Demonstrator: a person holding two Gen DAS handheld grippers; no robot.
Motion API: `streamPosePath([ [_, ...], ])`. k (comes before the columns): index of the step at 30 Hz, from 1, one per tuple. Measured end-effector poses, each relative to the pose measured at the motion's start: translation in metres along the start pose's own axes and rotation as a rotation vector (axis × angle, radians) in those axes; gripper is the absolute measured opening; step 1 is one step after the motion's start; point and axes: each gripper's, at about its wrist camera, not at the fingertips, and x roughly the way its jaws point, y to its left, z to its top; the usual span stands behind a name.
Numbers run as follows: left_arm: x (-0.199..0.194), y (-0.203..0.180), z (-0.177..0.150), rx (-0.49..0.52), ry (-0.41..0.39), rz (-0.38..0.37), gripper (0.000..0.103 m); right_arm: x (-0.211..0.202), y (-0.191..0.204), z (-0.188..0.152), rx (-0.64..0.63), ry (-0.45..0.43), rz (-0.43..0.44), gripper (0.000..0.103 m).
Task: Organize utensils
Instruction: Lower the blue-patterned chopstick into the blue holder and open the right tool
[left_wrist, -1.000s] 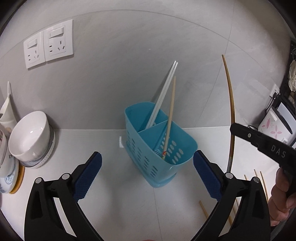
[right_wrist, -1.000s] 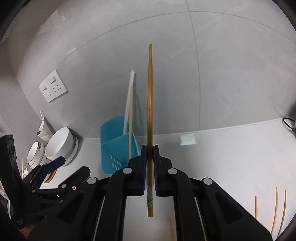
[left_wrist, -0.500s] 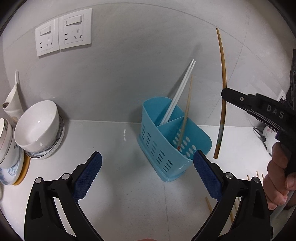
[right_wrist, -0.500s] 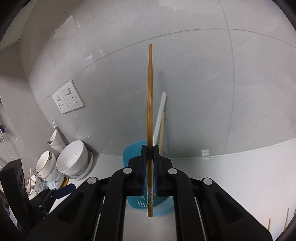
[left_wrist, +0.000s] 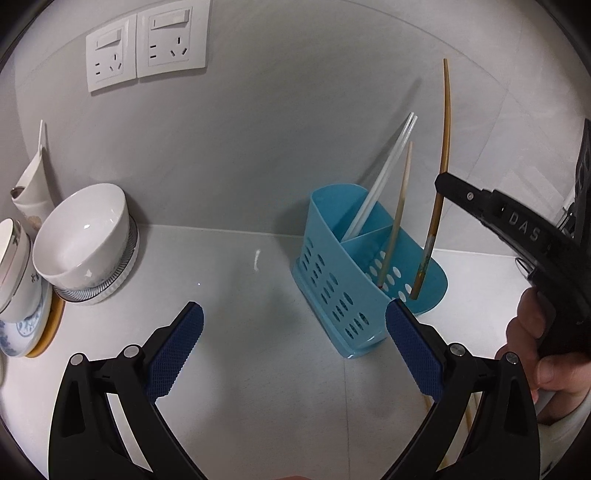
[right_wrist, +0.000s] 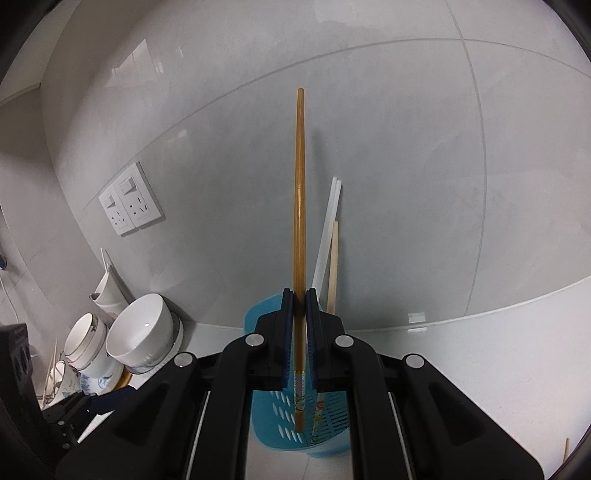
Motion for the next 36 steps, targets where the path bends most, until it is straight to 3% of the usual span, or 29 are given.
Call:
streamPosePath([
  [18,0.002,0.000,0.000,-0.008,0.005,-0.001,0.097,0.007,-0.001,-0.022,-0.048,0.065,-0.044,0.011],
  [19,0.001,0.000,0.001,-0.010,0.003,-0.001,0.097,0.006,-0.001,-0.021,-0.054,0.067,-0.048,0.014],
  [21,0.001,0.000,0.001,-0.013,0.001,0.000,0.097,0.003,-0.002,-0.019,-0.062,0.084,-0.045,0.032],
  [22,0.000,0.000,0.001,-0.013,0.000,0.000,0.097,0.000,-0.002,-0.018,-0.070,0.088,-0.049,0.035],
  [24,-0.001,0.000,0.001,-0.013,-0.004,0.004,0.097,-0.005,-0.002,-0.017,-0.082,0.091,-0.063,0.053],
  [30,-0.009,-0.004,0.000,-0.015,-0.013,0.002,0.097,-0.025,-0.007,-0.016,-0.099,0.096,-0.103,0.084],
  [36,-0.017,-0.013,-0.004,-0.007,-0.017,-0.002,0.097,-0.044,-0.014,-0.022,-0.126,0.134,-0.130,0.095],
])
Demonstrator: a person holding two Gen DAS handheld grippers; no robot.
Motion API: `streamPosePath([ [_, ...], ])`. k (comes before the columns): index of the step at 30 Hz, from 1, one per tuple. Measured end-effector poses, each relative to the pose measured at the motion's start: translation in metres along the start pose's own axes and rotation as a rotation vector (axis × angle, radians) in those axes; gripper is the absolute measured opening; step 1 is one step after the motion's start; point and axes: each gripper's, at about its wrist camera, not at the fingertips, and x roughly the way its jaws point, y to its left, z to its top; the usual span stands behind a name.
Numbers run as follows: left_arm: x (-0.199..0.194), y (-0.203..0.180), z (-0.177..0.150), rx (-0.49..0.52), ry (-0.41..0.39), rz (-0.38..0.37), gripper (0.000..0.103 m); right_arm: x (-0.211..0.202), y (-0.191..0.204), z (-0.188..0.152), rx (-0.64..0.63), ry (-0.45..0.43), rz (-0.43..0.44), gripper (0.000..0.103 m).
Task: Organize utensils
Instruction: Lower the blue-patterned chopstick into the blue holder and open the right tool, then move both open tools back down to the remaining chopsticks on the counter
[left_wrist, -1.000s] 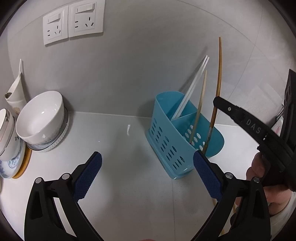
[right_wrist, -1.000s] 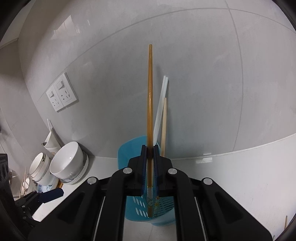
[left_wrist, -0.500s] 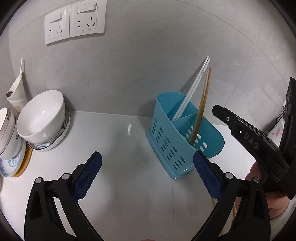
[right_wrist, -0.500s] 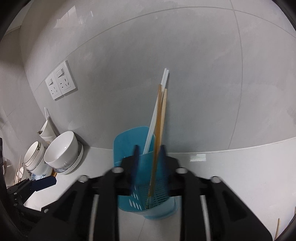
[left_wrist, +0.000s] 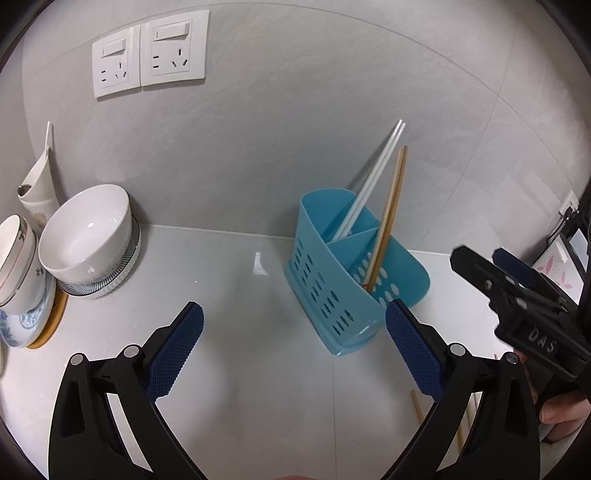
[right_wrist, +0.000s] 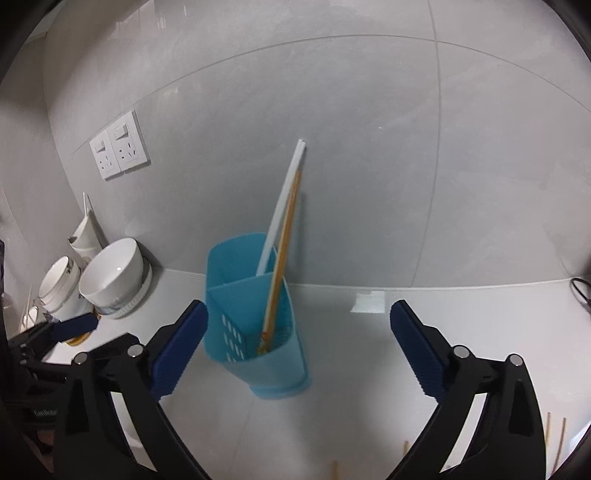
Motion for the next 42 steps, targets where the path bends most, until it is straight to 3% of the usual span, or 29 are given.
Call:
streamPosePath([
  [19,-0.001,-0.037,-0.037,-0.004,0.103,-0.050,0.097,-0.065,-0.068,-0.066,0.060,0.112,-0.195,0.095],
  [34,-0.013,-0.093,-0.083,0.003,0.182,-0.046,0.097,-0.120,-0.131,-0.111,0.123,0.167,-0.234,0.095],
  [42,-0.001,-0.126,-0.122,-0.002,0.286,-0.050,0.097,-0.132,-0.165,-0.145,0.139,0.255,-0.267,0.095],
])
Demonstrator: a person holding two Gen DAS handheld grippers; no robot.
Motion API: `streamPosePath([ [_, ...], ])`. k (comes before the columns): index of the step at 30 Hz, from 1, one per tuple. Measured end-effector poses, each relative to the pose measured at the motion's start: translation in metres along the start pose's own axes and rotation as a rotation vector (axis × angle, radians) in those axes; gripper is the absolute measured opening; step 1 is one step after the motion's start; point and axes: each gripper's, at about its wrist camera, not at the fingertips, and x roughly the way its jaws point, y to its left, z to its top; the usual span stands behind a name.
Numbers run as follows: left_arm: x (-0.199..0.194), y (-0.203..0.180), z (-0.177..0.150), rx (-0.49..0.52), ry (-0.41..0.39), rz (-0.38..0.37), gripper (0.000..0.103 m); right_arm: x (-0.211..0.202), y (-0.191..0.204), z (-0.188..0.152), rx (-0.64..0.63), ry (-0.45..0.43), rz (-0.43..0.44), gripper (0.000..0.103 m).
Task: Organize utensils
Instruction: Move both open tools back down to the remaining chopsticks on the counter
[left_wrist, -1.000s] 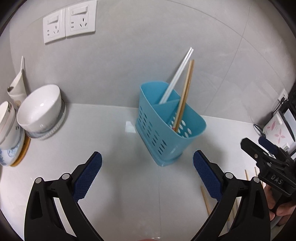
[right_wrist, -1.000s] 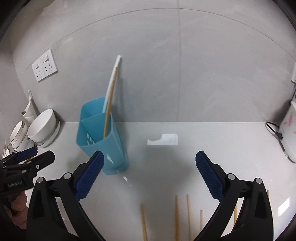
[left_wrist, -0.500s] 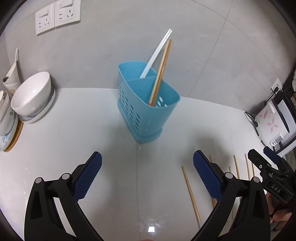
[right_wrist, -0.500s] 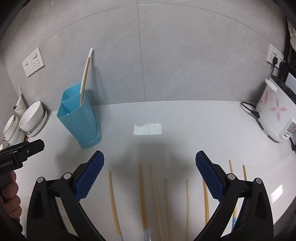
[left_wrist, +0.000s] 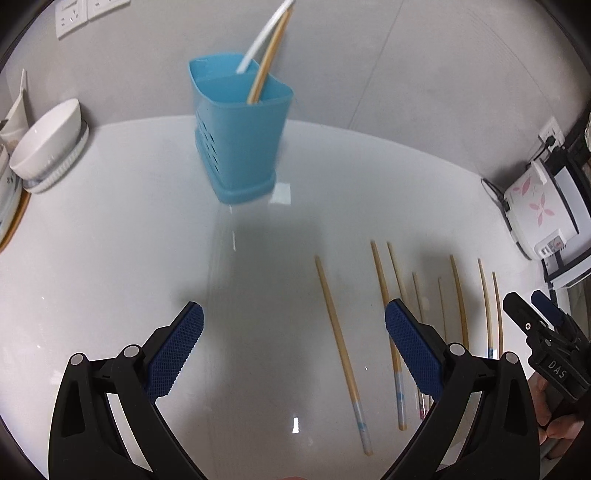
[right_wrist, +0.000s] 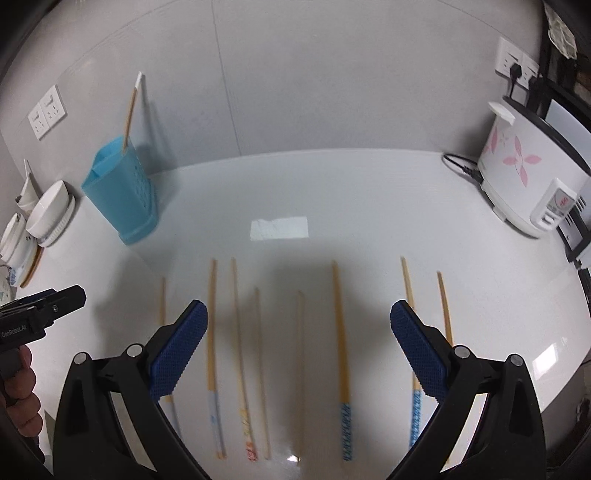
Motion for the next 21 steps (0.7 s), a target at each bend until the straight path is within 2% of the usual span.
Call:
streamPosePath([
  [7,0.029,-0.016,-0.027,-0.016,0.094,0.035,0.096,0.013,-0.021,-0.024,-0.004,0.084,-0.021,0.091],
  [17,0.068,-0.029,-0.055,-0.029,0.218,0.086,0.095,0.038,-0.039,-0.051,-0.013,0.238,-0.031,0.075],
  [21,0.076,-0.033,-0.062,-0.038,0.244,0.101,0.094,0.047,-0.038,-0.054,-0.043,0.295,-0.036,0.068],
])
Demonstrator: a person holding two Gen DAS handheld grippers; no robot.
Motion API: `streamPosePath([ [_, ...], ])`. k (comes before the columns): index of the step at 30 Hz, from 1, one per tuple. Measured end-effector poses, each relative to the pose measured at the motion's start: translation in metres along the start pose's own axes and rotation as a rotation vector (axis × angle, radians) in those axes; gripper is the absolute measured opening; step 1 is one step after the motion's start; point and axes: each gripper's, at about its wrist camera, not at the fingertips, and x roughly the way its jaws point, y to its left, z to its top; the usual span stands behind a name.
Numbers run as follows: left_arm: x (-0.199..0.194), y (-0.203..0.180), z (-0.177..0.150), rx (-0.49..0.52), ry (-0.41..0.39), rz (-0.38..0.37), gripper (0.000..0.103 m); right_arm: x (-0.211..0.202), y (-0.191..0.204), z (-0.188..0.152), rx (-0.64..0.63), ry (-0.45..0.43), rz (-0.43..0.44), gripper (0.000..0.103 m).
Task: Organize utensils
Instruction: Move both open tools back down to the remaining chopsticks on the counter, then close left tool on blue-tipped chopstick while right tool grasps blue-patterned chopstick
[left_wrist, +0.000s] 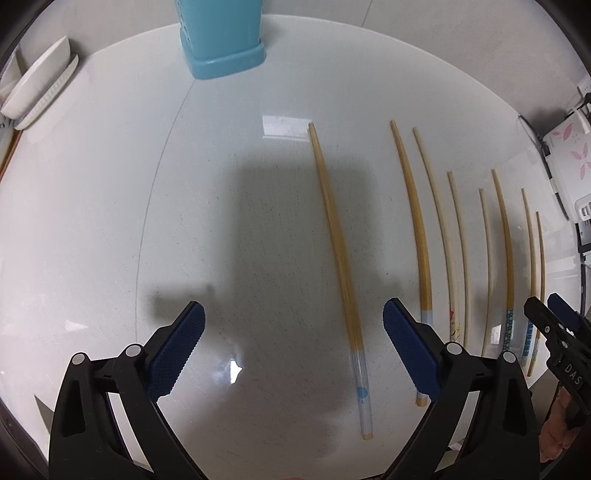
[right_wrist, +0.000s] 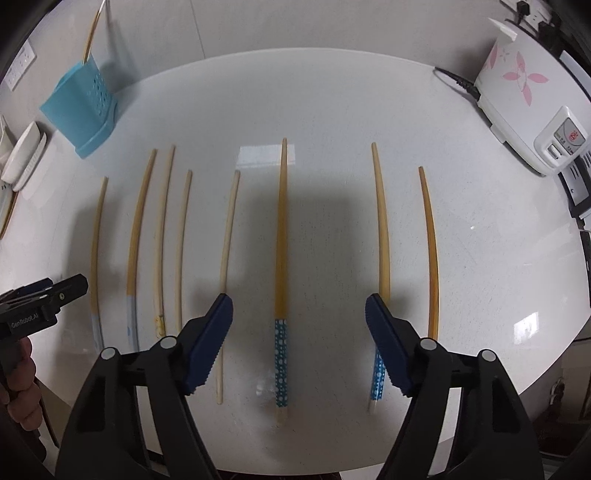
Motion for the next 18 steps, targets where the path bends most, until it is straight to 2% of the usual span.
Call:
streamPosePath([
  [4,0.006,-0.006,-0.001,0.014,0.016,0.035,0.093,0.009,-0.002,0.001,-0.002,0.051,0.005,0.060],
  [6,0.009,-0.009,-0.002,0.021,0.030,0.048,0.090,0.013,-0.003,0.002,0.002,0.081,0.014,0.051],
  [9,0.017,-0.016,-0.002,0.039,0.060,0.074,0.087,0.017,-0.003,0.004,-0.003,0.110,0.026,0.044],
  [14,0.020,-0.022,0.000,0.059,0.071,0.099,0.080,0.024,-0.002,0.007,-0.021,0.158,0.028,0.037],
  [18,0.018,-0.035,0.003,0.041,0.097,0.106,0.069,0.029,-0.003,0.012,-0.016,0.175,0.045,0.035],
])
